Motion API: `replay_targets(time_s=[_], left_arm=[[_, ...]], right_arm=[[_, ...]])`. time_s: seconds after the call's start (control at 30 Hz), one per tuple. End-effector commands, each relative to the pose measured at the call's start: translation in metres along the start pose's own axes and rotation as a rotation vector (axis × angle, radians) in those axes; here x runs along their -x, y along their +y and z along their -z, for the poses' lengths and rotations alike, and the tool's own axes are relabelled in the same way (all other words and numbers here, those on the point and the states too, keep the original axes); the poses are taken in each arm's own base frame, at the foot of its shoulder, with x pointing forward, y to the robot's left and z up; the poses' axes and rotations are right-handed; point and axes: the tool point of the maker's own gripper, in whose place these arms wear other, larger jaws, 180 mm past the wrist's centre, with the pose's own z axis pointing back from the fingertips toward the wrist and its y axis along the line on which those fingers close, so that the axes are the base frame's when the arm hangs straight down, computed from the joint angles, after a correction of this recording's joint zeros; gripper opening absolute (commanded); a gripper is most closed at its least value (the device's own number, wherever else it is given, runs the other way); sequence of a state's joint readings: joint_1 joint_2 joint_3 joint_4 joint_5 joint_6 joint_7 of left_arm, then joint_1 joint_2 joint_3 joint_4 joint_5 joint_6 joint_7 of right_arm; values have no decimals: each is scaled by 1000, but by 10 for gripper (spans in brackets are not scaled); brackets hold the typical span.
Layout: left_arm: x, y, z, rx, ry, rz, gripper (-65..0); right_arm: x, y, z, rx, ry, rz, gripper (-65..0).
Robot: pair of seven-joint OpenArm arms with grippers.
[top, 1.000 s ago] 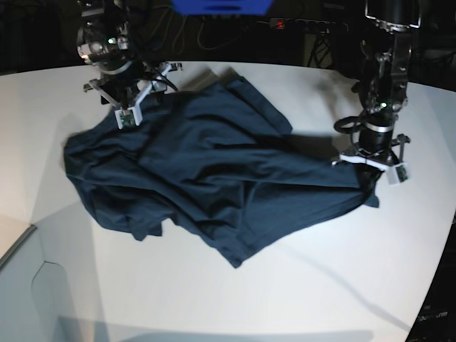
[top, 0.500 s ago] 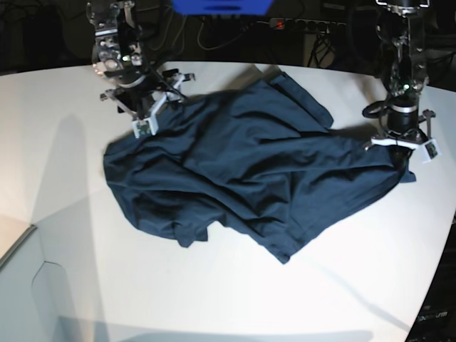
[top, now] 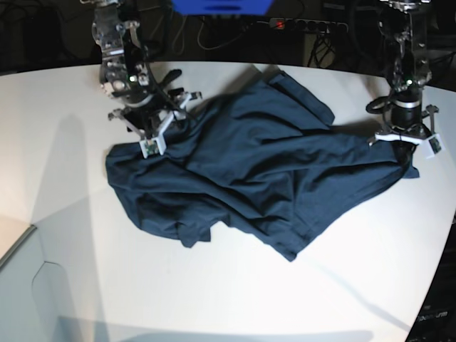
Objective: Layout the t-shirt on the table in an organized manner, then fold the t-shirt properly
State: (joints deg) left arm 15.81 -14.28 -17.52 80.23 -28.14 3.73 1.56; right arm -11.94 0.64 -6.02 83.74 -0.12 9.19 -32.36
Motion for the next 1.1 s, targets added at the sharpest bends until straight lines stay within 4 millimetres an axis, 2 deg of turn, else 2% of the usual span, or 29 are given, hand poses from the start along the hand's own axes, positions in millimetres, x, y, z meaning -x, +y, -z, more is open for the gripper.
replay_targets(time_s=[0.0, 0.07, 0.1, 0.23, 0.37, 0.47, 0.53, 0.63, 0.73, 0.87, 0.97, 1.07], left_arm=[[-18, 0, -1, 8, -55, 11, -649], [-17, -1, -4, 12, -55, 13, -649], [-18, -2, -6, 16, -59, 13, -649], [-24, -9, -12, 36, -73, 15, -649], [-29, -15, -21, 55, -84, 18, -649], [-28, -21, -27, 60, -88, -5, -649], [-27, -24, -28, 64, -87, -12, -649], [-23, -23, -28, 60, -78, -14, -649], [-22, -23, -28, 58, -77, -14, -649], [-25, -24, -27, 62, -84, -15, -649], [-26, -24, -27, 61, -86, -16, -649], [-26, -23, -26, 58, -85, -16, -649]], right_arm=[[4, 1, 2, -9, 23, -6, -456], [5, -4, 6, -2, 31, -1, -600], [5, -8, 6, 6, 34, 0, -650], [-1, -38, 1, 65, 17, 13, -650], [-30, -97, -18, 194, -71, 66, -650], [-51, -145, -40, 300, -138, 106, -650], [-68, -155, -52, 322, -184, 98, -650], [-79, -135, -65, 255, -215, 12, -650], [-79, -87, -55, 150, -183, -21, -650], [-73, -36, -39, 35, -137, -44, -564], [-68, -12, -31, -20, -115, -76, -490], [-63, -7, -23, -39, -90, -82, -435]])
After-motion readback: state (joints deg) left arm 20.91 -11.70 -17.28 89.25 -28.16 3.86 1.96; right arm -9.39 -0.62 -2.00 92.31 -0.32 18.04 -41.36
